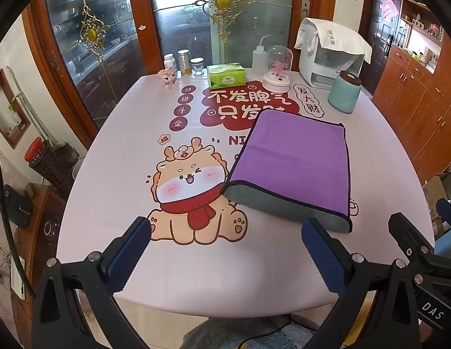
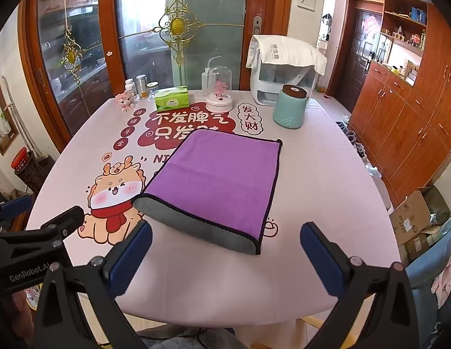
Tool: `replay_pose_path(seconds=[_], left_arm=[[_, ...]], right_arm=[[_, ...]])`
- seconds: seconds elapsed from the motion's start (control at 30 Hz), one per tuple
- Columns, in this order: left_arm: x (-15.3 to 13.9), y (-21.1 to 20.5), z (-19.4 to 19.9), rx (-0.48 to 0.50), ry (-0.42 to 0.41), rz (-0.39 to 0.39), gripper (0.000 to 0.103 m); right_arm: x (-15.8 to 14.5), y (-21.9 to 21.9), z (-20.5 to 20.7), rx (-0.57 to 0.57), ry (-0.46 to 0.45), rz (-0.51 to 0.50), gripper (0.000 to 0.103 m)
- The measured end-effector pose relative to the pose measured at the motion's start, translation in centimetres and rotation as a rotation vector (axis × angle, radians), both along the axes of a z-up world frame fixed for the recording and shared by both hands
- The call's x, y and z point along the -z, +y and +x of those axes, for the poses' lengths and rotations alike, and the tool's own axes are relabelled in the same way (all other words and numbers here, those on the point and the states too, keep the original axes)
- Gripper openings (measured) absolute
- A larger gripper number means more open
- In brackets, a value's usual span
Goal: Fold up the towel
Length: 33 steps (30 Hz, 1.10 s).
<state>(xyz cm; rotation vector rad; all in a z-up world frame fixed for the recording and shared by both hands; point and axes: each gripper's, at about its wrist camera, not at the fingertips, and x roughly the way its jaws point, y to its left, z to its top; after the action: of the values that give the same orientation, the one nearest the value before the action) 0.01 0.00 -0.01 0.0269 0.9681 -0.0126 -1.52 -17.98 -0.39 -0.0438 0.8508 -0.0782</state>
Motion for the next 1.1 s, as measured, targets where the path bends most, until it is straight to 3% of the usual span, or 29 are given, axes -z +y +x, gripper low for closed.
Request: replay_pose_path(seconds=[1.1], left_arm=[[-0.1,0.04,-0.02,-0.004,-0.011,0.001,0.103]], right_arm=[[0.25,0.32,-0.34,0.001,0.004,-0.001,0.102]])
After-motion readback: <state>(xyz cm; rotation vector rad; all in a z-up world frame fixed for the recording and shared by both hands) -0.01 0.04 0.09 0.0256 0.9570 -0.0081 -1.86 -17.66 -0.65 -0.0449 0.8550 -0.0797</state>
